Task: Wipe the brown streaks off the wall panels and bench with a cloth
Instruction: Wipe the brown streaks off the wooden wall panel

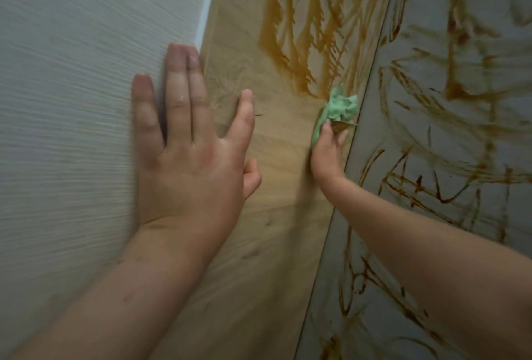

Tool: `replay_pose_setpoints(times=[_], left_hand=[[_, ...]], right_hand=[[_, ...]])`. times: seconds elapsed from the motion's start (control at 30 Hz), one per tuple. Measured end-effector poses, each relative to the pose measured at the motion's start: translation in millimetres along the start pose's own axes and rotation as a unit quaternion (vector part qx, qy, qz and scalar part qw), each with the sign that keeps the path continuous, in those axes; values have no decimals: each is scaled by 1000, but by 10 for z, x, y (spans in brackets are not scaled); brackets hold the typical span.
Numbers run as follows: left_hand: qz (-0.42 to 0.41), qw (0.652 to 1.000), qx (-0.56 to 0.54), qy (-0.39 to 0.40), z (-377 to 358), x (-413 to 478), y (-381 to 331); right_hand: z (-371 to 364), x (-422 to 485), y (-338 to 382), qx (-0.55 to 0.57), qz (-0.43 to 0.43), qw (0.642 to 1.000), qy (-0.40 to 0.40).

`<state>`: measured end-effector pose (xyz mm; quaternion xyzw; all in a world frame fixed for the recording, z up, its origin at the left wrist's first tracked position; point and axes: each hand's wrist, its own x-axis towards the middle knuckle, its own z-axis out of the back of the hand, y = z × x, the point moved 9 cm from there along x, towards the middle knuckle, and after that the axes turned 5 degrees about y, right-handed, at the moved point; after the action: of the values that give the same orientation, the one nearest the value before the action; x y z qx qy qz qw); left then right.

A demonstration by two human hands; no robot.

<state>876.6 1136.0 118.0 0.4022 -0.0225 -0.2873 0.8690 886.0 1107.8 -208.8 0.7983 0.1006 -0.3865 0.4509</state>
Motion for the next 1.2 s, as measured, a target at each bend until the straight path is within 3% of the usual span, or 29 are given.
replay_pose_setpoints(times=[0.23, 0.43, 0.53, 0.6, 0.7, 0.83, 0.9, 0.97, 1.03, 1.1, 1.17, 1.2], left_hand=[[6, 1000, 21, -2, -67, -2, 11], [12, 1000, 23, 1, -53, 15, 15], [14, 1000, 19, 7, -50, 20, 6], [15, 1000, 18, 11, -46, 24, 11], [18, 1000, 10, 18, -35, 28, 15], [18, 1000, 2, 22, -44, 40, 31], [21, 1000, 0, 16, -58, 41, 37], [20, 1000, 5, 14, -78, 29, 29], [16, 1000, 14, 9, -75, 11, 17], [20, 1000, 18, 2, -55, -1, 24], [21, 1000, 13, 0, -46, 11, 24], [21, 1000, 9, 1, -43, 19, 19]], right_hand=[[475, 759, -658, 60, -182, 980, -58], [329, 740, -878, 140, -229, 960, -76], [130, 136, -438, 146, -227, 962, -46], [-22, -226, 74, 110, -158, 981, -1], [-252, -767, 990, 12, 54, 994, 90], [-482, -1239, 1899, -24, 345, 923, 165], [-482, -1168, 2064, -83, 429, 886, 154], [-455, -957, 2044, -143, 451, 870, 140], [-311, -606, 1847, -133, 348, 921, 113], [-143, -218, 1464, -92, 145, 982, 78], [-24, -77, 1154, -82, -16, 995, 48], [3, -83, 1086, -78, -53, 995, 40]])
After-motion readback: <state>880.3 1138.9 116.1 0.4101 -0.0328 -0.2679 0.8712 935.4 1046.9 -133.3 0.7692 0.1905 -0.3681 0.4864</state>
